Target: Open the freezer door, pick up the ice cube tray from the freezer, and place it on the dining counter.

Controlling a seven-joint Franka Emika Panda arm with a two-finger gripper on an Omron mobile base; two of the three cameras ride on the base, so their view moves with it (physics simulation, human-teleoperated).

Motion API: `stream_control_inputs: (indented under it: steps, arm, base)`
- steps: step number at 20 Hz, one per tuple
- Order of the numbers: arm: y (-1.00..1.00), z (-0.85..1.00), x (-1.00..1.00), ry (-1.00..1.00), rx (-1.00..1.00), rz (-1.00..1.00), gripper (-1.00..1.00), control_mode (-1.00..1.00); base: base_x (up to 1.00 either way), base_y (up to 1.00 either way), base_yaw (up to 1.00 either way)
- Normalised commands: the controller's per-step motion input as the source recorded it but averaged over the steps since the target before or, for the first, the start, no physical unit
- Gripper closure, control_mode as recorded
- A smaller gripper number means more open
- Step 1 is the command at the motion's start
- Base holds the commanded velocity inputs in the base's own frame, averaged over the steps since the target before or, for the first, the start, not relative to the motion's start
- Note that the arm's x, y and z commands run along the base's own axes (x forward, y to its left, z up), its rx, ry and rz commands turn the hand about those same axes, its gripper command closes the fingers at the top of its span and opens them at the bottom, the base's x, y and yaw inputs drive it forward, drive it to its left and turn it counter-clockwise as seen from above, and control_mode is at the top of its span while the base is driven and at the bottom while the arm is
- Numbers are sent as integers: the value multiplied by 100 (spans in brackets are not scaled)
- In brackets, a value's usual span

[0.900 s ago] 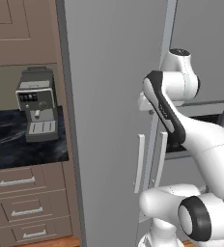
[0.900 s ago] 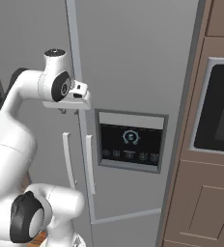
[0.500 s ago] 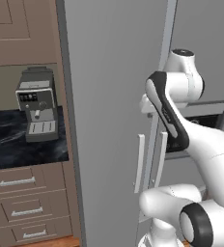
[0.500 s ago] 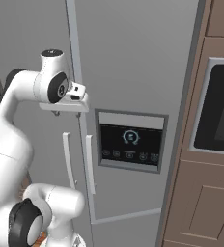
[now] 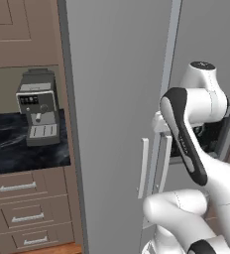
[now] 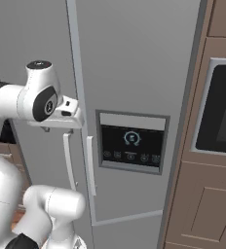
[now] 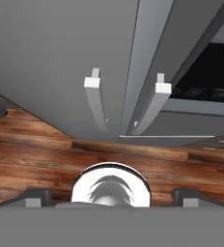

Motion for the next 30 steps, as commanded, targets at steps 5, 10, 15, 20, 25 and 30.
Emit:
stream_control_inputs:
  steps: [5,10,15,20,25,30]
  arm:
    - [0,-38,-33,0,0,0,-100,-100]
    - [0,-23,-5,0,0,0,-100,-100]
    - [0,-5,-4,0,1,-1,-100,-100]
    - [0,-3,0,0,1,-6,-100,-100]
    - [0,-1,0,0,0,-5,-100,-100]
    - [0,0,0,0,0,0,-100,100]
  base:
    - [0,0,0]
    - [0,0,0]
    - [0,0,0]
    - [0,0,0]
    - [0,0,0]
    - [0,0,0]
